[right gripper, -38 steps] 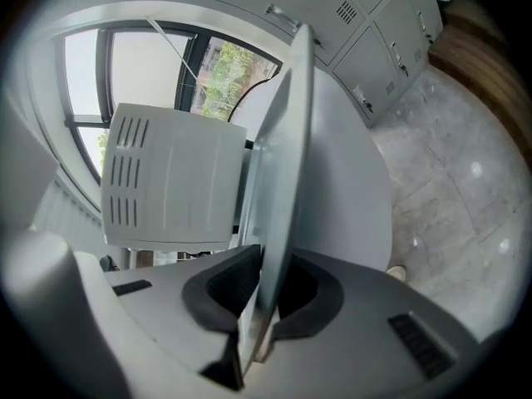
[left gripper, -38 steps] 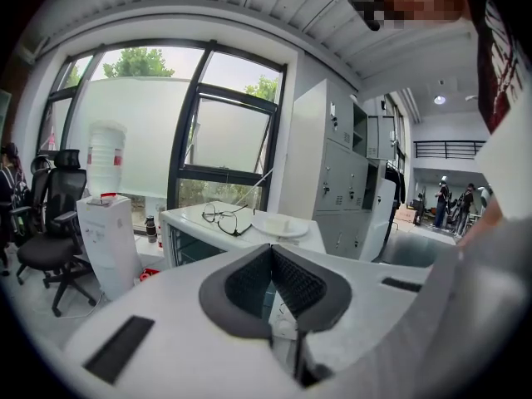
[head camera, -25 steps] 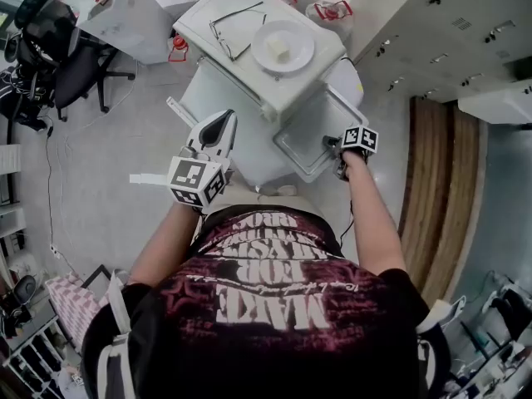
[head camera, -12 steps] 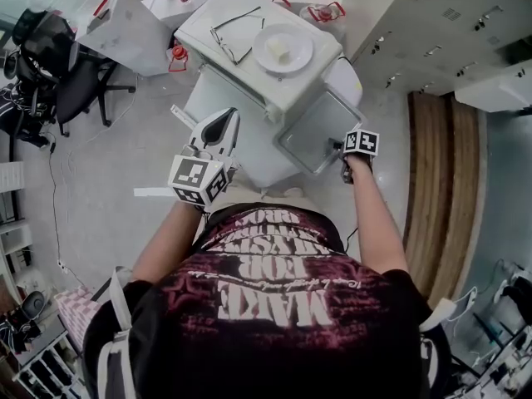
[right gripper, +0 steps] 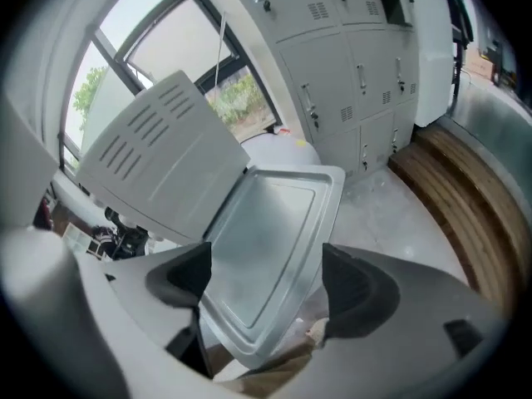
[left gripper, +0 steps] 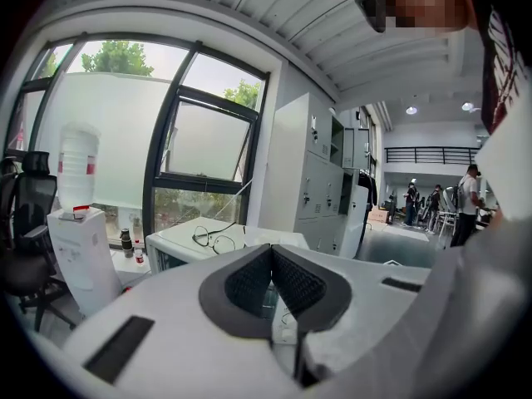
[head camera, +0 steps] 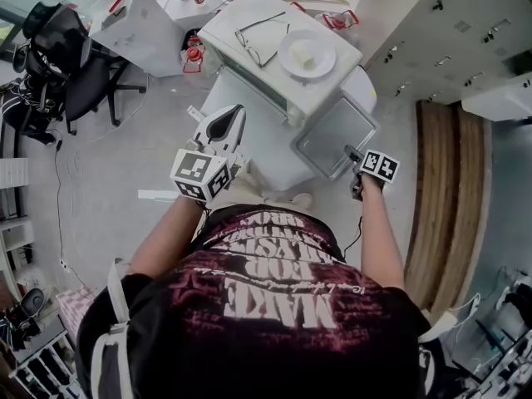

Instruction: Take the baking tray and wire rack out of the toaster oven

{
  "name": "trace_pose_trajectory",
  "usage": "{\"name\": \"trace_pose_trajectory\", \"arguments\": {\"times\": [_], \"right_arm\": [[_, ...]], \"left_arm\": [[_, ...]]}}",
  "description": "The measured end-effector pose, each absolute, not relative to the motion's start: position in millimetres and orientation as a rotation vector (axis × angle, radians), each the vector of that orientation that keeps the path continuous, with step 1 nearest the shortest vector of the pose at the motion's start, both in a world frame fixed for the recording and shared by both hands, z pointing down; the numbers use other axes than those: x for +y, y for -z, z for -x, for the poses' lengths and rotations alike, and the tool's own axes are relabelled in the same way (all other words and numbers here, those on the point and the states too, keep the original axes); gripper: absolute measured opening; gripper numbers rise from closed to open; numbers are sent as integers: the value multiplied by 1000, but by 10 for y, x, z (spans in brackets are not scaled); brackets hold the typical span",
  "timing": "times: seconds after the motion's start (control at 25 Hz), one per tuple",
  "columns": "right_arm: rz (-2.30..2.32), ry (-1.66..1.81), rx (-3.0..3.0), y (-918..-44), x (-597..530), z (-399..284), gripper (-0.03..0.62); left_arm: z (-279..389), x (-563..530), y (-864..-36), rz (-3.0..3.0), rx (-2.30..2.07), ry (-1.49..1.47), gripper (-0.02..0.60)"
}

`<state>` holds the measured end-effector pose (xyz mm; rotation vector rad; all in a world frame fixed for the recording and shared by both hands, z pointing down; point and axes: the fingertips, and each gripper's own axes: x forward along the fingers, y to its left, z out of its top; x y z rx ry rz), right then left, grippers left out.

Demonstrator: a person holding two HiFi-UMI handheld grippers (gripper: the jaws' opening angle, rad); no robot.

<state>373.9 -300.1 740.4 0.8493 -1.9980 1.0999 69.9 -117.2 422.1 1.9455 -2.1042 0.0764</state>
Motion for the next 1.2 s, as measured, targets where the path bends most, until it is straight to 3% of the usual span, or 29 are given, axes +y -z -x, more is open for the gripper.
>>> {"name": "trace_pose_trajectory", "arguments": {"times": [0.16,0.32,0.44,0.8,0.92,1.2], "right_arm": [[-1007,-1248,-2148,-7058,-2807,-3642,379],[-1069,-1250,-2375,-6535,-2405,-3267,264],[-1131,-1134,-2551,-6106,-2069,-2928,244],[-1402,-719,-2613,-5369,-1547,-2318,92],[-1461,-574,-2573,-5137,-1392,-2338,5],[-1453,-378,-2516,-4716,-1127,-2427,3]], "left_arm": [[-480,-1240,-4355,-2007,-2011,-98,6],[-231,-1391,-4363,-2131,-1913,-136,6],[-6,-1479,-4266,-2255,-1841,-120,6],[318,-1598,-4210,-2478,-1609,-112,6],[289,-1573,-4122,-2535,-1572,-96,6],[187,-1381,-4041,-2526,-1621,-79,6]]}}
